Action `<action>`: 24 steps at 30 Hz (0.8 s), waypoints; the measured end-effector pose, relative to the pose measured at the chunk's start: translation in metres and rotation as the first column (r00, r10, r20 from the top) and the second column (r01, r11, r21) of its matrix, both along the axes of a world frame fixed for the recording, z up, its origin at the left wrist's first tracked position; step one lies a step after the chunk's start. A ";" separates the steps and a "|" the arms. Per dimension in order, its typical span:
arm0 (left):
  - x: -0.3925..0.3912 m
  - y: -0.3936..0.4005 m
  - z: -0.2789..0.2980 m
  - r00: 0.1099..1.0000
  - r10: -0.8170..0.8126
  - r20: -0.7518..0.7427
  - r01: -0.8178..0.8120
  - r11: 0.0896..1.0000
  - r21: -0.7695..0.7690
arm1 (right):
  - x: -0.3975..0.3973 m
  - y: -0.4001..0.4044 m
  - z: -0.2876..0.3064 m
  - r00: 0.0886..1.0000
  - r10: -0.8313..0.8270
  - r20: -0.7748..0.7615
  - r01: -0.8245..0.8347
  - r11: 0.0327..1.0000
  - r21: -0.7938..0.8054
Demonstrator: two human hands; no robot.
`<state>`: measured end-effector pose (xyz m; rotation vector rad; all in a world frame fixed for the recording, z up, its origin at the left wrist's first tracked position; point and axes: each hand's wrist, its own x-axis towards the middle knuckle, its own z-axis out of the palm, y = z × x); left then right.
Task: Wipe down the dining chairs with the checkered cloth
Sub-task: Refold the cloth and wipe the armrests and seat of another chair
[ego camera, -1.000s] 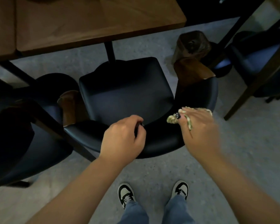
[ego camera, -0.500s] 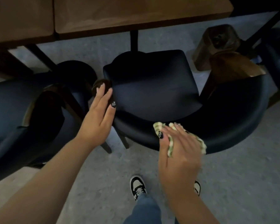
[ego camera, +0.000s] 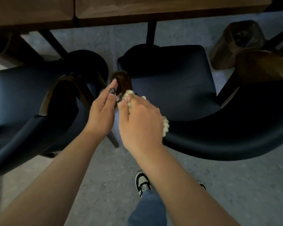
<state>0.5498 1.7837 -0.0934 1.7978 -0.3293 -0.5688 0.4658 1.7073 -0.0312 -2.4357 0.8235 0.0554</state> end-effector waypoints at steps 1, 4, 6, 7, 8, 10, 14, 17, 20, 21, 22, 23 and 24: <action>-0.003 -0.001 0.002 0.991 0.066 -0.115 -0.071 0.996 -0.047 | 0.001 0.000 -0.001 0.996 0.076 -0.050 -0.078 0.996 -0.038; -0.010 -0.010 0.007 0.899 0.190 -0.394 -0.210 0.978 -0.007 | -0.016 -0.010 -0.002 0.970 0.220 -0.108 -0.227 0.972 -0.059; -0.011 -0.023 0.016 0.811 0.246 -0.531 -0.251 0.966 0.063 | -0.032 -0.020 0.001 0.968 0.245 -0.050 -0.247 0.968 -0.035; -0.011 -0.033 0.021 0.761 0.281 -0.585 -0.279 0.955 0.097 | -0.038 -0.024 0.002 0.971 0.238 -0.017 -0.238 0.971 -0.021; -0.010 -0.044 0.028 0.723 0.324 -0.610 -0.302 0.943 0.143 | -0.041 -0.027 0.004 0.972 0.234 0.007 -0.234 0.972 -0.011; -0.010 -0.063 0.033 0.747 0.379 -0.546 -0.300 0.925 0.232 | -0.042 -0.032 0.007 0.970 0.244 0.015 -0.244 0.969 0.020; -0.018 -0.072 0.030 0.777 0.508 -0.371 -0.425 0.859 0.287 | -0.024 -0.042 0.005 0.953 0.303 -0.018 -0.298 0.944 0.142; -0.029 -0.062 0.023 0.513 0.455 -0.728 -0.571 0.814 0.107 | -0.023 -0.058 0.002 0.943 0.332 -0.022 -0.315 0.912 0.264; -0.036 -0.056 0.012 0.394 0.376 -0.839 -0.709 0.705 -0.018 | -0.024 -0.067 -0.004 0.947 0.306 0.100 -0.321 0.866 0.383; -0.037 -0.056 0.011 0.373 0.370 -0.851 -0.740 0.672 -0.033 | -0.020 -0.066 -0.006 0.931 0.337 0.143 -0.366 0.846 0.388; -0.036 -0.055 0.009 0.347 0.345 -0.872 -0.770 0.636 -0.054 | -0.012 -0.063 -0.011 0.913 0.367 0.178 -0.408 0.828 0.385; -0.036 -0.056 0.008 0.330 0.321 -0.888 -0.792 0.605 -0.076 | -0.003 -0.059 -0.015 0.904 0.380 0.198 -0.428 0.820 0.380; -0.035 -0.056 0.009 0.324 0.309 -0.894 -0.807 0.583 -0.091 | 0.009 -0.056 -0.022 0.904 0.375 0.208 -0.427 0.823 0.374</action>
